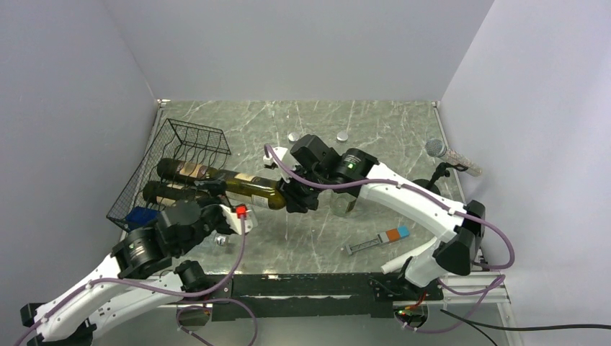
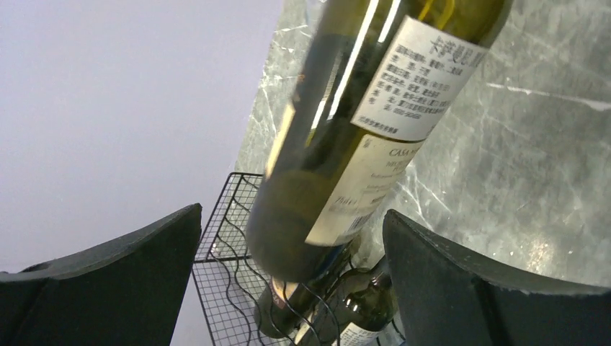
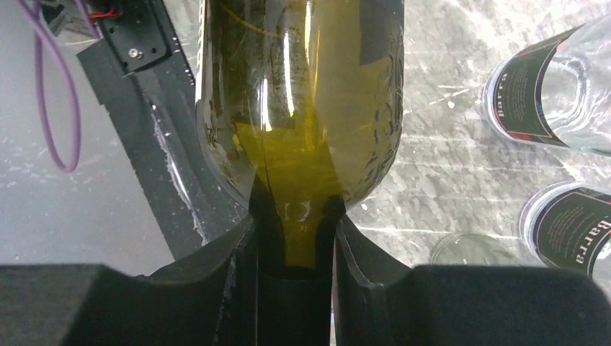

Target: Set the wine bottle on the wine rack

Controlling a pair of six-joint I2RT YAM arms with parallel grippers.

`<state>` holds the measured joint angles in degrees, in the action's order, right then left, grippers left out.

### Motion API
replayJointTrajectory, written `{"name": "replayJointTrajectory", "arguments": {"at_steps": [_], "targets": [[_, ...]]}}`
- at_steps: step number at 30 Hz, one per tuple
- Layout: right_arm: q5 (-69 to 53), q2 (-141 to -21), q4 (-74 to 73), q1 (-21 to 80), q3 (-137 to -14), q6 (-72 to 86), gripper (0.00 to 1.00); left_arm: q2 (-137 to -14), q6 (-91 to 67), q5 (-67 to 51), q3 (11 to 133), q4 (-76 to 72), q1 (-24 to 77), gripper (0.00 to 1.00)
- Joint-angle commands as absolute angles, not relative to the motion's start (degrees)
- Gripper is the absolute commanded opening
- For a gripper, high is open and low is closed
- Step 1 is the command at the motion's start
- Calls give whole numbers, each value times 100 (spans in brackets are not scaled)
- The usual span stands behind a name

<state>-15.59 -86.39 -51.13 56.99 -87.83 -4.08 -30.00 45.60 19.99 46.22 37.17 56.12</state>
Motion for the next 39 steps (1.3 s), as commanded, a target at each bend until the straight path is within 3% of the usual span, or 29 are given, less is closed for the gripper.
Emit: {"name": "replayJointTrajectory", "arguments": {"at_steps": [1, 14, 26, 39], "targets": [[-1397, -8811, -4028, 5637, -8839, -97, 0, -2550, 3817, 2217, 4831, 3577, 5616, 99], [-204, -10442, -3657, 5614, -9815, 485, 0, -1604, 2770, 2257, 5406, 3246, 5616, 99], [220, -10032, -3259, 5616, -9618, 638, 0, -1590, 2739, 2184, 5396, 3118, 5617, 99], [369, -10600, -3225, 5607, -9818, 606, 0, -1641, 2707, 2129, 5367, 3079, 5616, 99]]}}
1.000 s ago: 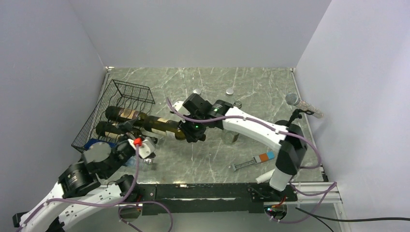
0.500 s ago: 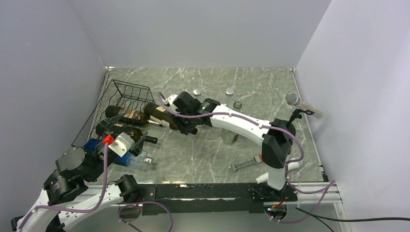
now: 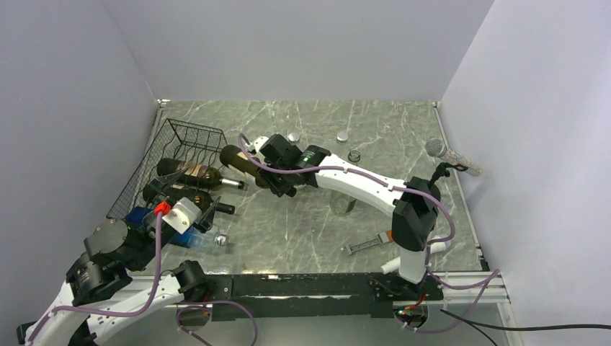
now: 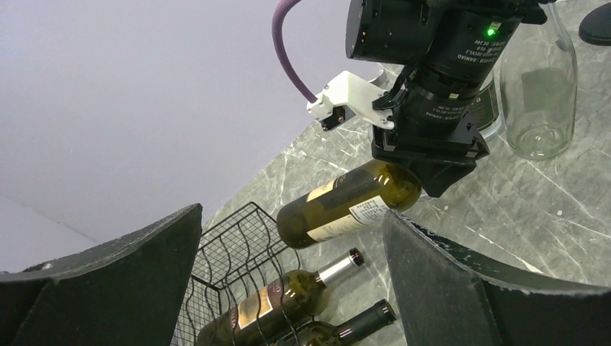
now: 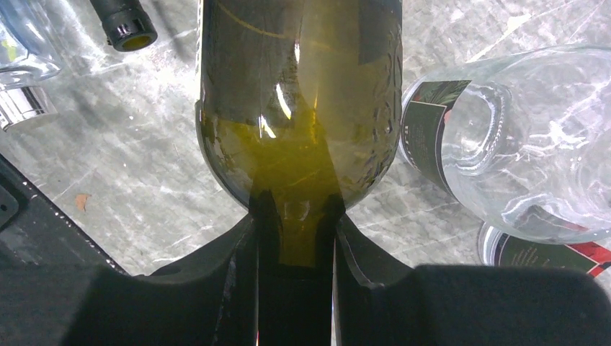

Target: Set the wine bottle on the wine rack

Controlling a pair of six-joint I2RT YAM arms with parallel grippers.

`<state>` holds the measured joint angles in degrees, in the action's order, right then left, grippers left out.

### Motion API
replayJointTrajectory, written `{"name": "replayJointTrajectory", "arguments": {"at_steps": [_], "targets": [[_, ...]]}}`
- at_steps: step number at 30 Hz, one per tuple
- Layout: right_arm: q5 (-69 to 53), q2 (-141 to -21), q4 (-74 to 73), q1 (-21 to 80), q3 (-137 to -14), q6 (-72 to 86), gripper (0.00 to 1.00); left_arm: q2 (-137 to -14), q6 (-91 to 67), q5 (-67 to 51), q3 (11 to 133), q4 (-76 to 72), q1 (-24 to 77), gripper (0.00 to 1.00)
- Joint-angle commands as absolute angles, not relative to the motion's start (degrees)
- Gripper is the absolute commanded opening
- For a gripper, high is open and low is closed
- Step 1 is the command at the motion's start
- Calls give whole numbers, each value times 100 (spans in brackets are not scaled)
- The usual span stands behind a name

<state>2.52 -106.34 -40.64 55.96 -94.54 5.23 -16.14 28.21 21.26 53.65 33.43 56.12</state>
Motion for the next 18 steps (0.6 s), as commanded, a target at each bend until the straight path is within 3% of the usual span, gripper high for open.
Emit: {"name": "replayJointTrajectory", "arguments": {"at_steps": [1, 18], "targets": [[365, -10650, -3191, 5609, -9850, 592, 0, -1623, 2709, 2113, 5350, 3055, 5616, 99], [439, -11356, -2398, 5607, -10178, 465, 0, -1775, 2698, 2274, 5279, 2988, 5616, 99]]}}
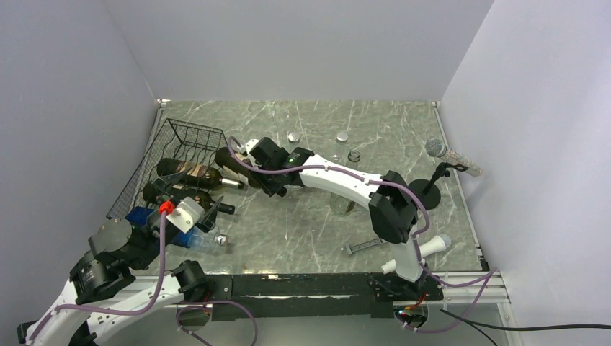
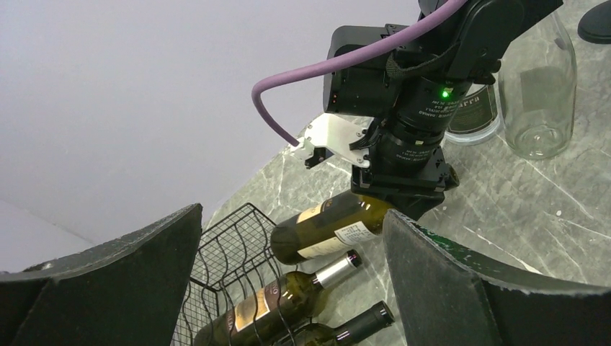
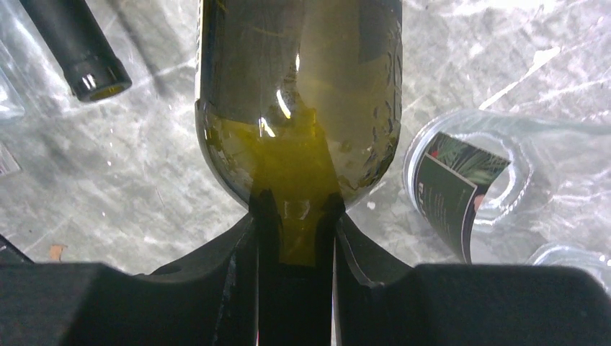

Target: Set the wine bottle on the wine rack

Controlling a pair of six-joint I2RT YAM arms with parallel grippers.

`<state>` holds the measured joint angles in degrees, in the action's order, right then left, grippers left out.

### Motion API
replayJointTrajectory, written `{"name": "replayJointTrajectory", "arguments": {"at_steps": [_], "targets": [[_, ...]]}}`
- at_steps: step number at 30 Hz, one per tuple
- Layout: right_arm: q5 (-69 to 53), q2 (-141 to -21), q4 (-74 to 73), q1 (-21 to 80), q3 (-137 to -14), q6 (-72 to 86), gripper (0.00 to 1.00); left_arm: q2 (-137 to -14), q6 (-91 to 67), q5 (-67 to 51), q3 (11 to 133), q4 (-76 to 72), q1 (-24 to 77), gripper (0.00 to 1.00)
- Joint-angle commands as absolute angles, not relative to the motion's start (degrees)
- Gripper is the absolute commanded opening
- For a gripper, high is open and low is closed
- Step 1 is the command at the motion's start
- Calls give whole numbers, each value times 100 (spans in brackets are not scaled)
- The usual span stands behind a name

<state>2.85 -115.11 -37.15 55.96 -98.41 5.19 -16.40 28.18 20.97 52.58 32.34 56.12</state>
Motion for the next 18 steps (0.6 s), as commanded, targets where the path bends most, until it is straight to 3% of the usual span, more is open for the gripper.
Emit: {"name": "replayJointTrajectory", "arguments": {"at_steps": [1, 18], "targets": [[432, -11382, -2323, 5610, -10167, 397, 0, -1771, 2698, 2314, 5282, 2976, 5616, 99], [387, -12235, -82, 5607, -10165, -712, 0, -1819, 2627, 2369, 5160, 2760, 5616, 99]]}}
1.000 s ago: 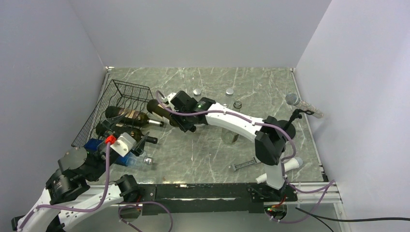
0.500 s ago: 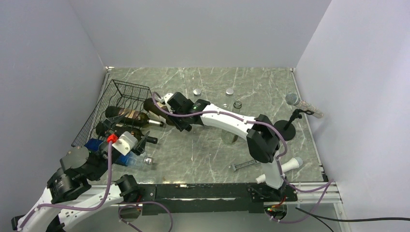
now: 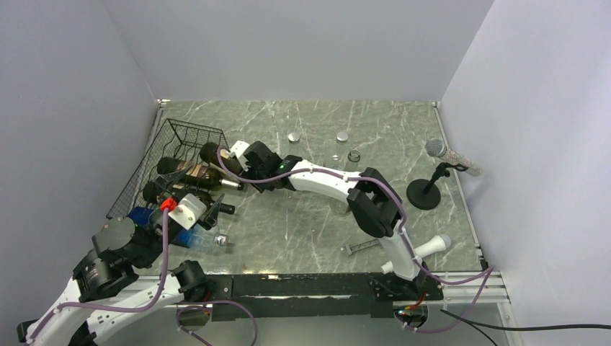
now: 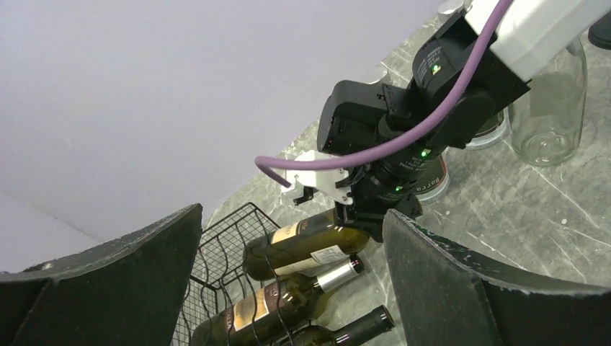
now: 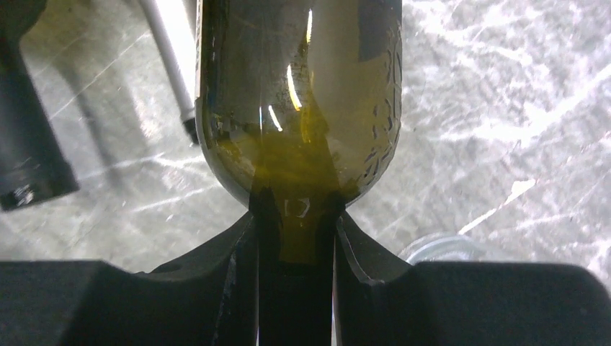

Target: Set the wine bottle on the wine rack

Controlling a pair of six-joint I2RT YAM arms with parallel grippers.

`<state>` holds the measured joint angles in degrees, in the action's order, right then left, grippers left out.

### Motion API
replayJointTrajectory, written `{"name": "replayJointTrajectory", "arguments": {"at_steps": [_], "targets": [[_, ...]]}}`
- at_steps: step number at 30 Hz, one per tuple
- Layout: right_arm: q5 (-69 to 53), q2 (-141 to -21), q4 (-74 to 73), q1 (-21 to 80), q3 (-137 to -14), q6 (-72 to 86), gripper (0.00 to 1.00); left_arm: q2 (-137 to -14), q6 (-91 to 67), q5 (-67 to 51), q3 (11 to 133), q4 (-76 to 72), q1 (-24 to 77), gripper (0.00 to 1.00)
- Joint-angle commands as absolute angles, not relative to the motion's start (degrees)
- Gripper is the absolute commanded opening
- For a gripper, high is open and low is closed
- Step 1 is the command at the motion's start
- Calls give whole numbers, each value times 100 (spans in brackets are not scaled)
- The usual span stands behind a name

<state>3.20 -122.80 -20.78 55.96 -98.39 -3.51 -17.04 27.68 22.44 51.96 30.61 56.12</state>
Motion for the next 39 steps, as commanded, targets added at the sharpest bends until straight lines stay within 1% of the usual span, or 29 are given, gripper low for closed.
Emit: {"name": "replayJointTrajectory", "arguments": {"at_steps": [1, 8, 18, 22, 27, 32, 34, 37, 39], "targets": [[405, -12328, 55, 5610, -10194, -772, 0, -1852, 2605, 2355, 5178, 2743, 5616, 99], [338, -12903, 861, 5585, -10590, -1108, 0, -2003, 2483, 2348, 5240, 2773, 5616, 99], [480, -13817, 450, 5596, -12001, -1458, 0, -2030, 2439, 2331, 5219, 2682, 5621, 99], [568, -13990, 519, 5623, -12168, -1613, 0, -2052, 2443, 2326, 5219, 2710, 5616, 99], [661, -14215, 546, 5660, -12417, -1681, 5, -2043, 2450, 2290, 5159, 2654, 5616, 99], [805, -14436, 562, 5682, -12724, -1719, 15, -2059, 2391, 2286, 5153, 2664, 5616, 99], [842, -14474, 595, 5686, -12800, -1729, 23, -2072, 2354, 2278, 5148, 2653, 5616, 99], [862, -14544, 592, 5702, -12925, -1725, 30, -2096, 2339, 2260, 5143, 2654, 5616, 99], [894, -14561, 624, 5712, -12933, -1756, 39, -2117, 2344, 2259, 5142, 2661, 5616, 99]]}}
